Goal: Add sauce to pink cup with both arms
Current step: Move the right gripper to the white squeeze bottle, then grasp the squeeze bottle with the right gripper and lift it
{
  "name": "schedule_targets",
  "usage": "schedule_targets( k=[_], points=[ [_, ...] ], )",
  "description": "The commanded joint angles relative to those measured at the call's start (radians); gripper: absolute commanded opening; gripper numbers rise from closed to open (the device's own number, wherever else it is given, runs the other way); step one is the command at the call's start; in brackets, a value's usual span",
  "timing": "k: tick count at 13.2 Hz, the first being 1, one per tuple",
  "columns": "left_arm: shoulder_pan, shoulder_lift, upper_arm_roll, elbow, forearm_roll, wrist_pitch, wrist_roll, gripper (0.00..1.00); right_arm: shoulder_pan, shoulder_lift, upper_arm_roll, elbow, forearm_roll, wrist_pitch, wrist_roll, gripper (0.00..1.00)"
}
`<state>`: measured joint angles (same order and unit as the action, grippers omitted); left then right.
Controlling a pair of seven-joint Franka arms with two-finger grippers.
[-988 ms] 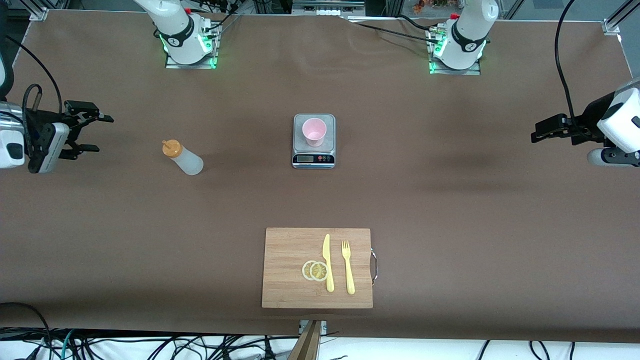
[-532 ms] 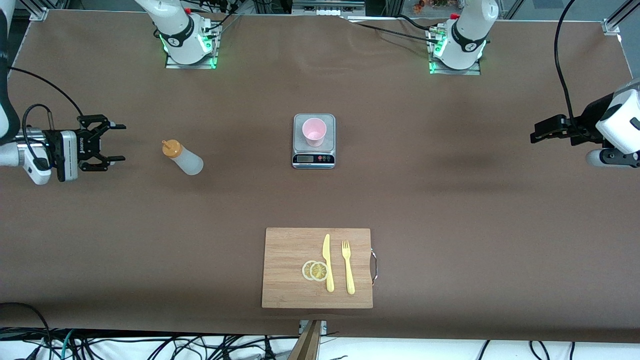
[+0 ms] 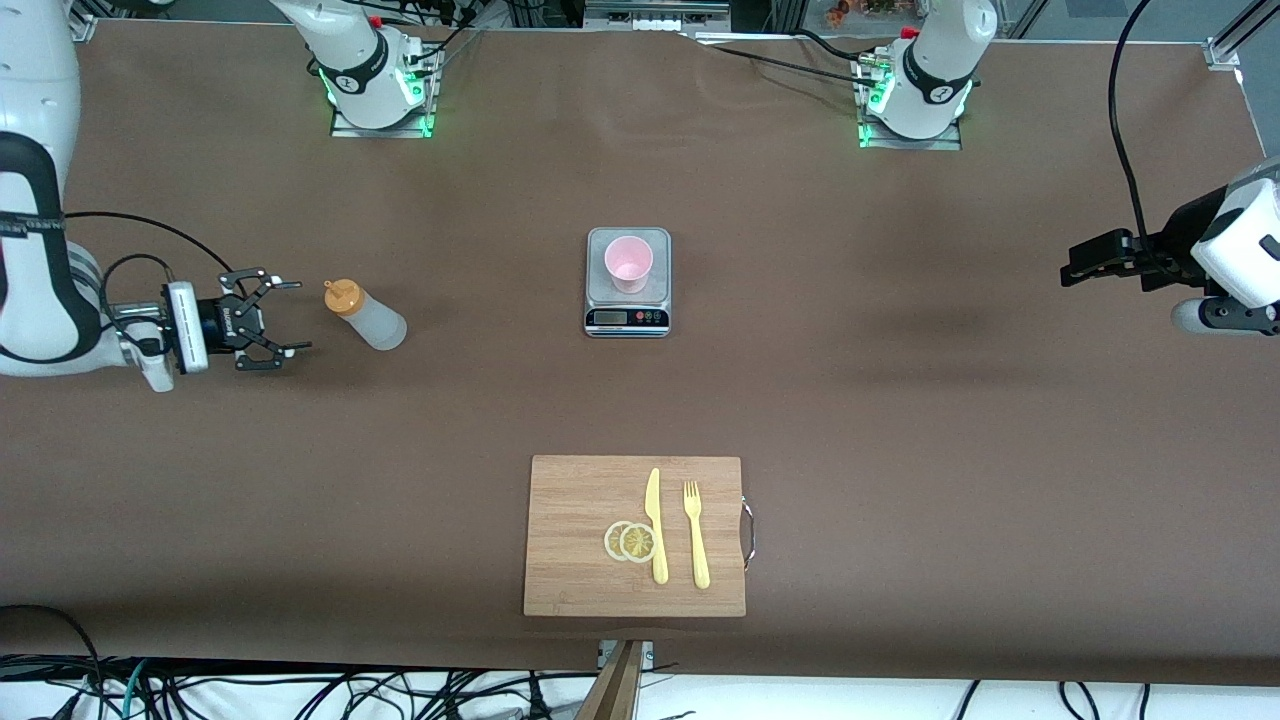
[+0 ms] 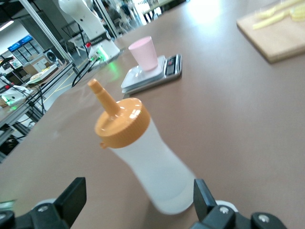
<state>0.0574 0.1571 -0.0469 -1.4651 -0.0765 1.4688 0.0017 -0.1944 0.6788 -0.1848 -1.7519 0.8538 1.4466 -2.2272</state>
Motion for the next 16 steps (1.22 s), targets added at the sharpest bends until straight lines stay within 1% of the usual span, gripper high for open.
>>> schedule_targets(
  k=[1, 2, 5, 6, 8, 9, 10, 11, 12, 13, 15, 16],
  points=[
    [0.004, 0.010, -0.004, 0.023, 0.015, -0.019, 0.020, 1.00, -0.008, 0.045, 0.019, 0.019, 0.068, -0.032, -0.115, 0.99],
    [0.004, 0.010, -0.004, 0.023, 0.015, -0.019, 0.018, 1.00, -0.008, 0.060, 0.030, 0.020, 0.089, -0.046, -0.155, 0.99],
    [0.004, 0.010, -0.004, 0.023, 0.017, -0.018, 0.018, 1.00, -0.005, 0.105, 0.042, 0.020, 0.114, -0.081, -0.244, 0.99],
    [0.004, 0.010, -0.004, 0.023, 0.017, -0.018, 0.017, 1.00, -0.005, 0.125, 0.057, 0.022, 0.116, -0.103, -0.273, 0.99],
    [0.004, 0.012, -0.004, 0.023, 0.017, -0.016, 0.017, 1.00, -0.005, 0.154, 0.073, 0.026, 0.149, -0.126, -0.334, 0.99],
    [0.004, 0.012, -0.004, 0.023, 0.017, -0.016, 0.017, 1.00, -0.005, 0.165, 0.079, 0.026, 0.159, -0.130, -0.341, 0.97],
    [0.004, 0.012, -0.004, 0.023, 0.017, -0.016, 0.017, 1.00, -0.005, 0.168, 0.079, 0.029, 0.163, -0.130, -0.345, 0.84],
    [0.004, 0.012, -0.004, 0.023, 0.017, -0.016, 0.018, 1.00, -0.005, 0.168, 0.080, 0.035, 0.165, -0.130, -0.347, 0.60],
    [0.004, 0.010, -0.004, 0.023, 0.017, -0.016, 0.018, 1.00, -0.005, 0.168, 0.080, 0.038, 0.165, -0.130, -0.336, 0.40],
    [0.004, 0.010, -0.004, 0.023, 0.017, -0.016, 0.018, 1.00, -0.005, 0.168, 0.080, 0.040, 0.165, -0.132, -0.331, 0.31],
    [0.004, 0.012, -0.004, 0.023, 0.015, -0.016, 0.017, 1.00, 0.003, 0.166, 0.082, 0.048, 0.165, -0.137, -0.315, 0.26],
    [0.004, 0.012, -0.004, 0.023, 0.015, -0.016, 0.017, 1.00, 0.004, 0.163, 0.088, 0.048, 0.165, -0.144, -0.289, 0.26]
  ],
)
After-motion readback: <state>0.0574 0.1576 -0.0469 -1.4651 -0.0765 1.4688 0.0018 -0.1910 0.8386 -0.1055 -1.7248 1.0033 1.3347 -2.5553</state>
